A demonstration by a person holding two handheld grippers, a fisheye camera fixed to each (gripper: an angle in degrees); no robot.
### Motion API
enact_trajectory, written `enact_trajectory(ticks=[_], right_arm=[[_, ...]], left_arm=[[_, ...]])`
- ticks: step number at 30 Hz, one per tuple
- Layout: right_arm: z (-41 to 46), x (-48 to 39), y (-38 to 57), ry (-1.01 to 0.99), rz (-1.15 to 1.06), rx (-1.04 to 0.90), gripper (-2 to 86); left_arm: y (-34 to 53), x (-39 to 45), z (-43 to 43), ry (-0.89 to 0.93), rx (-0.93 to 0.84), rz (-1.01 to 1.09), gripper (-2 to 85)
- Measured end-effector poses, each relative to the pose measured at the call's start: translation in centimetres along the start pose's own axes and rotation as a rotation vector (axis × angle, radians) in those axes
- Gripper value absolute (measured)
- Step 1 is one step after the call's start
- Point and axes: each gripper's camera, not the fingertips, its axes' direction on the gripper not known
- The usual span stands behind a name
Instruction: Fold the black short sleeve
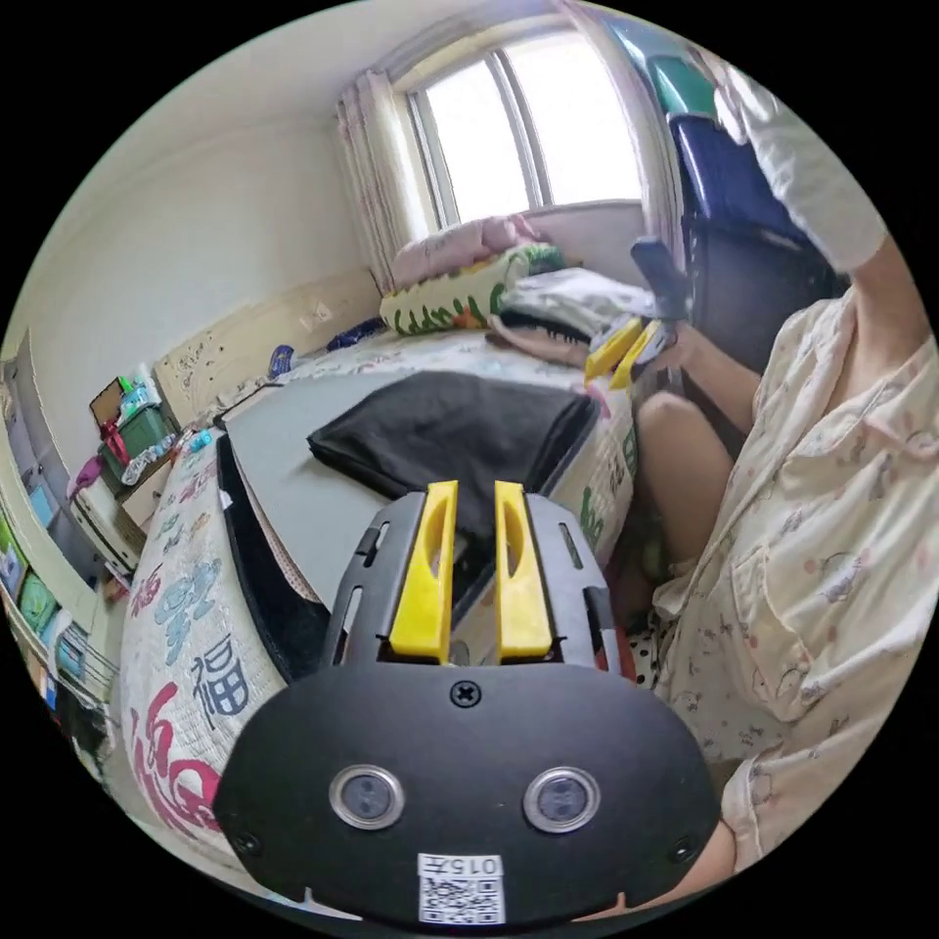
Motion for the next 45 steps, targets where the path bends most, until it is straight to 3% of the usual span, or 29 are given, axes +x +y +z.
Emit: enact_trajectory(ticks=[2, 4, 6, 11, 17, 22, 27, 34, 39, 45], right_arm=[[-5.5, 5.4, -2.6, -0.064, 0.136, 0.127, 8.9], [-8.2, 10.0, -5.1, -0.055, 0.238, 0.185, 9.5], [-9.3, 15.3, -7.7, -0.052, 0.355, 0.217, 10.1], [-5.3, 30.9, -13.9, -0.243, 0.718, 0.223, 10.8], [1.7, 37.4, -18.8, -0.219, 0.880, 0.060, 13.1], [4.3, 38.0, -21.0, -0.301, 0.920, 0.101, 10.8], [8.1, 34.9, -22.6, -0.338, 0.922, 0.104, 8.4], [14.4, 23.9, -23.8, -0.300, 0.892, 0.074, 4.5], [14.1, 11.4, -22.8, -0.331, 0.768, 0.250, 0.9], [13.1, -10.9, -25.0, -0.288, 0.529, 0.405, -0.1]], left_arm=[[0.2, -5.9, -2.8, 0.059, 0.170, -0.108, 5.5], [-0.3, -11.9, -3.1, 0.051, 0.226, -0.266, 6.1], [-1.4, -17.5, -1.1, 0.056, 0.189, -0.351, 7.7], [-3.4, -33.9, 12.4, 0.277, -0.021, -0.666, 11.0], [-2.1, -43.6, 22.5, 0.302, -0.149, -0.819, 13.4], [-0.6, -47.9, 26.3, 0.409, -0.162, -0.835, 13.4], [-0.4, -49.8, 27.7, 0.464, -0.143, -0.756, 11.6], [-0.3, -51.5, 28.8, 0.596, -0.195, -0.743, 4.0], [-1.1, -50.6, 18.5, 0.462, 0.027, -0.656, 2.3], [-3.9, -45.5, 0.3, 0.334, 0.283, -0.450, 1.6]])
